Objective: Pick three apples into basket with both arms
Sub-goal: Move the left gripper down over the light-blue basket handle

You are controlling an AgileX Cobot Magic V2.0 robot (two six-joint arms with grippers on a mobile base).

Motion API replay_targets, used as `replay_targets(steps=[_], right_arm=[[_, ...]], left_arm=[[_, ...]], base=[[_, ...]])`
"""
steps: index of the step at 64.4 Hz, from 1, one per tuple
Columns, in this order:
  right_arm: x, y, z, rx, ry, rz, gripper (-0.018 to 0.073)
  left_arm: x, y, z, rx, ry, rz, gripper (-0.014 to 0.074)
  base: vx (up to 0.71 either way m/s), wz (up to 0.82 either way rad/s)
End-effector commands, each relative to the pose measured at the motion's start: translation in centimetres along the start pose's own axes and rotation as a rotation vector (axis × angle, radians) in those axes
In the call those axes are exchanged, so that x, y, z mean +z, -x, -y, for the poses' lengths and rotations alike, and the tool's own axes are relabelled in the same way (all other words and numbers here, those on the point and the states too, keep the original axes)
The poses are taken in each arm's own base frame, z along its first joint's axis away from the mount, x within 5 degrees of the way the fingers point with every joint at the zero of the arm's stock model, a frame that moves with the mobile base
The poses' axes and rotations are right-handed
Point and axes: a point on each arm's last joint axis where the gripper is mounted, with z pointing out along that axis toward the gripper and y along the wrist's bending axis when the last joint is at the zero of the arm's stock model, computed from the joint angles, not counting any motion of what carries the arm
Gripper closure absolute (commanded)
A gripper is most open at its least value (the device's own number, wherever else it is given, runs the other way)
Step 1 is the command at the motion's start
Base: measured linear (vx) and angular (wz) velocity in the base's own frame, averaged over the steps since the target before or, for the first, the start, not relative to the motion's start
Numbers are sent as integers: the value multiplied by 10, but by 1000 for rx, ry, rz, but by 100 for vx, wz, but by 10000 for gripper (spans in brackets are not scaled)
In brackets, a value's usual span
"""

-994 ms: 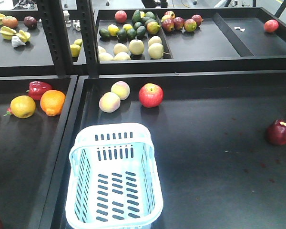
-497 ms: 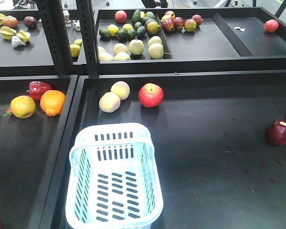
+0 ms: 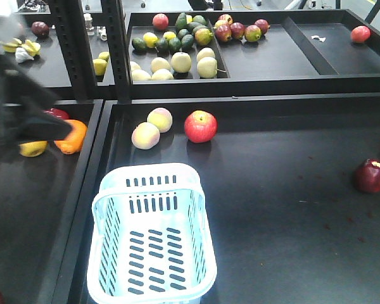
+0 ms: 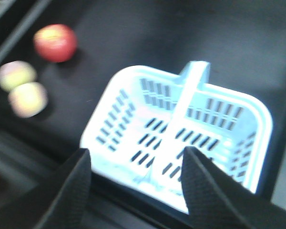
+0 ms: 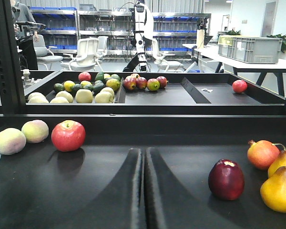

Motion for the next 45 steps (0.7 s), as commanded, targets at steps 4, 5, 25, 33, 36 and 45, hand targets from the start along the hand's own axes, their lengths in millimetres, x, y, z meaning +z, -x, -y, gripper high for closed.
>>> replay_targets(steps=[4,5,25,33,36,45], right_arm=[[-1,6,0,-10,-2,81,567],[-1,6,0,-10,-2,81,567],[-1,6,0,-10,-2,81,567],[-1,6,0,-10,-2,81,567],[-1,6,0,-10,-2,81,567],[-1,6,0,-10,-2,81,567]], left_arm=[[29,31,-2,90,-100,12,182],[33,33,-2,98,-106,6,182],[98,44,13,287,-172,-186,182],[110,46,20,305,-204,-196,182],[112,47,22,310,-207,-202,182],[120,42,24,330,-212,-242,182]], base=[[0,0],[0,0],[0,0],[0,0],[0,0],[0,0]])
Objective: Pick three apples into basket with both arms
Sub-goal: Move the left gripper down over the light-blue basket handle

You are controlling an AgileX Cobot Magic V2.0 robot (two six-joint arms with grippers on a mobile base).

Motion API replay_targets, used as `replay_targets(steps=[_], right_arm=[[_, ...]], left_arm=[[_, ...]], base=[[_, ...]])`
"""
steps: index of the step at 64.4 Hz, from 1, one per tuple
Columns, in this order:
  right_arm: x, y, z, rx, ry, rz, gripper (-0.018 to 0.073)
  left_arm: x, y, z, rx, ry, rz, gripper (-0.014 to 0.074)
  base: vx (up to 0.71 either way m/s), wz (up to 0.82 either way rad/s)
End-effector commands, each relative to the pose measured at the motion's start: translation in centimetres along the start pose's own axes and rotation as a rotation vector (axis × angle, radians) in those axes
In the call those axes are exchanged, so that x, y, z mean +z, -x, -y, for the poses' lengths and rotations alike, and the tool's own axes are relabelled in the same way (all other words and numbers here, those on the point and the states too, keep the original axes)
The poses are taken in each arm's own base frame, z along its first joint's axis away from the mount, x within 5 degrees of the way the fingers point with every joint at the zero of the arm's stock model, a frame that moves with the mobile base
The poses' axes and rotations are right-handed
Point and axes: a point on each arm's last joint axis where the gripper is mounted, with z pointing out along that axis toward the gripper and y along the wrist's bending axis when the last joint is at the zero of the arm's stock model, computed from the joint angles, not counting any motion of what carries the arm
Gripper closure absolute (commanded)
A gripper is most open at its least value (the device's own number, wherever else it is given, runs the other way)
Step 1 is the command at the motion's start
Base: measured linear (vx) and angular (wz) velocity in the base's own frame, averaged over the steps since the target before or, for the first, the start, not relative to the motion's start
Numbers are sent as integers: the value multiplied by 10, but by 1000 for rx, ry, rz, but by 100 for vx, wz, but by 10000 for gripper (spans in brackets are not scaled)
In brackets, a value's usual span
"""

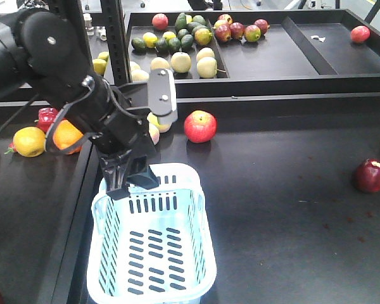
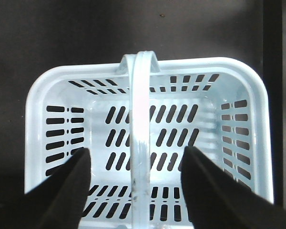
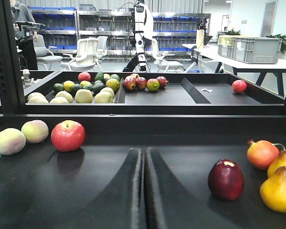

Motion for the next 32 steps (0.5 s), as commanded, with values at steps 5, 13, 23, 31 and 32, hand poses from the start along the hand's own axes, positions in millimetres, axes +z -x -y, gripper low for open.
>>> replay_targets(steps=[5,13,23,31,32], right_arm=[[-1,6,0,-10,-2,81,567],[-1,6,0,-10,-2,81,567],[-1,6,0,-10,-2,81,567],[-1,6,0,-10,-2,81,567],[-1,6,0,-10,-2,81,567]], left_arm=[[-8,1,8,27,17,-9,182],[5,-7,3,35,24,-75,182],[7,-6,1,31,41,-55,182],[18,-7,-3,25,22,-71,182],[19,-7,-3,24,19,-73,182]], base=[[0,0],[0,0],[0,0],[0,0],[0,0]])
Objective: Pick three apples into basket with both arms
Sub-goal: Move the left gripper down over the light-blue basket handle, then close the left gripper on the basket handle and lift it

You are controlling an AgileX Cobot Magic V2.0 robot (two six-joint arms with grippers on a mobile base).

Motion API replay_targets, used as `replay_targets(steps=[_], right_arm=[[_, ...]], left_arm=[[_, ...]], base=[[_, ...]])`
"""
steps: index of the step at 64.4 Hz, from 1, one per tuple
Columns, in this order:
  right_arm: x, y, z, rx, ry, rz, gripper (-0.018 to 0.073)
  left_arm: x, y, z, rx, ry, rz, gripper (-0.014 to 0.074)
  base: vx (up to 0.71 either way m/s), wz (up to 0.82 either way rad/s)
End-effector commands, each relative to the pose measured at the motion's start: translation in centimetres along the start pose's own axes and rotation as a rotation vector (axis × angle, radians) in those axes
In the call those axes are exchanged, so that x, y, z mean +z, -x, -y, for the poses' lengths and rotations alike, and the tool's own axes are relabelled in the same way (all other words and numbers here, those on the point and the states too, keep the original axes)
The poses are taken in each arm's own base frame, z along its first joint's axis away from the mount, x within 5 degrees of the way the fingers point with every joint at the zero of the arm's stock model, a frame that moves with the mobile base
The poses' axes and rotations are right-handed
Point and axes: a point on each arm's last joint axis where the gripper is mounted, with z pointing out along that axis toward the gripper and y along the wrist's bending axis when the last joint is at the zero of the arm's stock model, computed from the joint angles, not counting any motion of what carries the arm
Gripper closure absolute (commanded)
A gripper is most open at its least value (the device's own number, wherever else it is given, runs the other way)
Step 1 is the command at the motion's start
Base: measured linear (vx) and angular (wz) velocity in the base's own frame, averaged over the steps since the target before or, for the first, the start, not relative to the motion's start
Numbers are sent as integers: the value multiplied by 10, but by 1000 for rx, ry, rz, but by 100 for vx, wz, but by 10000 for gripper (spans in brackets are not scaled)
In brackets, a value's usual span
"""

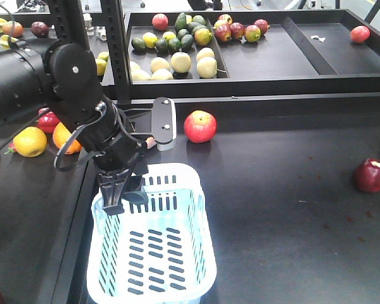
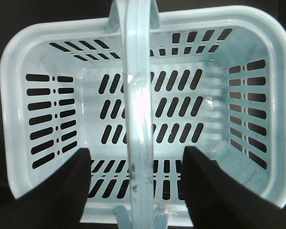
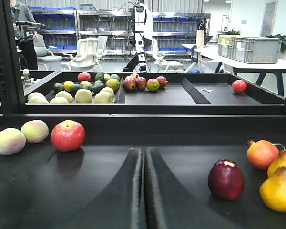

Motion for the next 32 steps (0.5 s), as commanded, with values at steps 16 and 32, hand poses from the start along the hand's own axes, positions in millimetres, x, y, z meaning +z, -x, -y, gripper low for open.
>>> replay_targets(steps=[16,32], right_arm=[[-1,6,0,-10,-2,81,567],[-1,6,0,-10,-2,81,567]], left_arm=[[3,8,-5,-10,12,56,207],[3,7,-2,-10,-15,44,521]], base=[[0,0],[0,0]])
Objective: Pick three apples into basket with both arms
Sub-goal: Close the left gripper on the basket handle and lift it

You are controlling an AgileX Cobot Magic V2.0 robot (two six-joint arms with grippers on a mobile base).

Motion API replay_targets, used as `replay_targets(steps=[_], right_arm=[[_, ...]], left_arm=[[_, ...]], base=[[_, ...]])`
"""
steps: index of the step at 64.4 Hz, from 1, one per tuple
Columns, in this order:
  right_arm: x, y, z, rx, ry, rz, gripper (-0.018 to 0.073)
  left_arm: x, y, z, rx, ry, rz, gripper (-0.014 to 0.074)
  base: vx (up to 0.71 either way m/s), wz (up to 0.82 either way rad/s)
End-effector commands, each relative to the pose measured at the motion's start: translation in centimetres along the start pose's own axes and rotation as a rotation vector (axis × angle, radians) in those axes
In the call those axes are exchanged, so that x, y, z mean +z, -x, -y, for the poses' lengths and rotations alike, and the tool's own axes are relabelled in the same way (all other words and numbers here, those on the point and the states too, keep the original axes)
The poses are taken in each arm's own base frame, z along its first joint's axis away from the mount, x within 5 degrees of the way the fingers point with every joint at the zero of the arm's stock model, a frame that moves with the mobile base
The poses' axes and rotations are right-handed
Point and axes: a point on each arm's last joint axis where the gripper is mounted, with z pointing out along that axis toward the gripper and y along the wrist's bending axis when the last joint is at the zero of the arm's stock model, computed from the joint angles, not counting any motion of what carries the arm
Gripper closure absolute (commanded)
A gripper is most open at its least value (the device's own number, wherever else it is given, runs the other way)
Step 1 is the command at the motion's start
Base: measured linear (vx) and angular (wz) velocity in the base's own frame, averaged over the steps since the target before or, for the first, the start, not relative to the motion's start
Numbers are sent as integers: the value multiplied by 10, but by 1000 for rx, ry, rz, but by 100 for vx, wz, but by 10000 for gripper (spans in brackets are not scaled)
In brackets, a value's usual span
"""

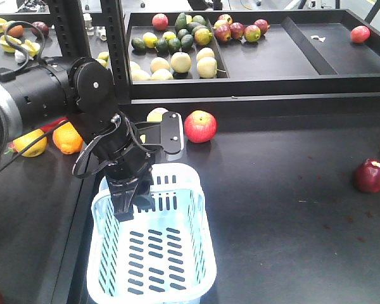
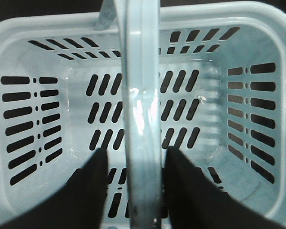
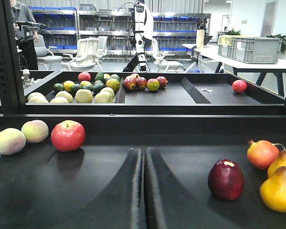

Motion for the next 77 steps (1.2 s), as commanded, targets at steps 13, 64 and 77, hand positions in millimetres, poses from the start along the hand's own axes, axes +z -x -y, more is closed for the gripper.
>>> replay_targets(steps=[13,64,77], right_arm=[[-1,6,0,-10,-2,81,567],[-1,6,0,-10,-2,81,567],[-1,6,0,-10,-2,81,567]], left_arm=[[-37,5,14,9,27,64,604],[-105,27,74,56,133,201,603],[-105,27,74,56,135,202,603]], base=[[0,0],[0,0],[0,0]])
